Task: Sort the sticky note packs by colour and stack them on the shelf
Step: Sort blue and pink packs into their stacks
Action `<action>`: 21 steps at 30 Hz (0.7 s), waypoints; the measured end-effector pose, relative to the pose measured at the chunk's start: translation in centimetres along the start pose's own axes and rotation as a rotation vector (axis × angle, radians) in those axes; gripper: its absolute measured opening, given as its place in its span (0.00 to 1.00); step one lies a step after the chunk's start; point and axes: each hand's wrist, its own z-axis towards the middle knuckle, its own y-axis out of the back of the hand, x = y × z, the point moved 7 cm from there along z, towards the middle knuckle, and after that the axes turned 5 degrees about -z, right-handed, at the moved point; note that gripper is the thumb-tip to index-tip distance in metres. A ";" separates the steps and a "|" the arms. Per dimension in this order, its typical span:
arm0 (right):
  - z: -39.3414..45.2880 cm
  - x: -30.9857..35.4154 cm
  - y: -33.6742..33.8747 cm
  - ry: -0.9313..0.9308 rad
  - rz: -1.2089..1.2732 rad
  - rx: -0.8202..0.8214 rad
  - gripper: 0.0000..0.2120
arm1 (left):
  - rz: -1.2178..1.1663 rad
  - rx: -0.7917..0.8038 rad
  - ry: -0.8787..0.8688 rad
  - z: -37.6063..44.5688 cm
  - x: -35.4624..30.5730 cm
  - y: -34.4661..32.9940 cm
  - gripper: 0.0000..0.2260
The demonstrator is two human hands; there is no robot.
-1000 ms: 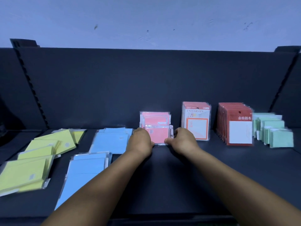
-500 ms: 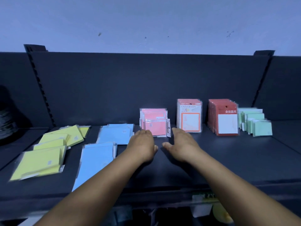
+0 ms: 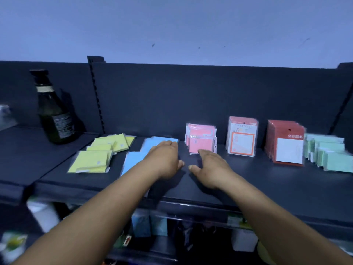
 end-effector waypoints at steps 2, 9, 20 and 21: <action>0.1 1.2 -0.2 0.035 0.015 0.007 0.33 | -0.003 -0.008 0.030 -0.8 1.3 0.9 0.24; 1.3 5.0 -1.1 0.105 0.038 0.043 0.34 | -0.016 0.022 0.116 -1.9 7.1 3.0 0.23; 7.1 8.4 -2.8 -0.054 0.112 0.069 0.29 | -0.151 0.132 0.130 2.6 14.3 1.8 0.07; 7.6 8.4 -3.0 -0.081 0.121 0.072 0.29 | -0.165 0.131 0.125 3.2 14.6 1.7 0.06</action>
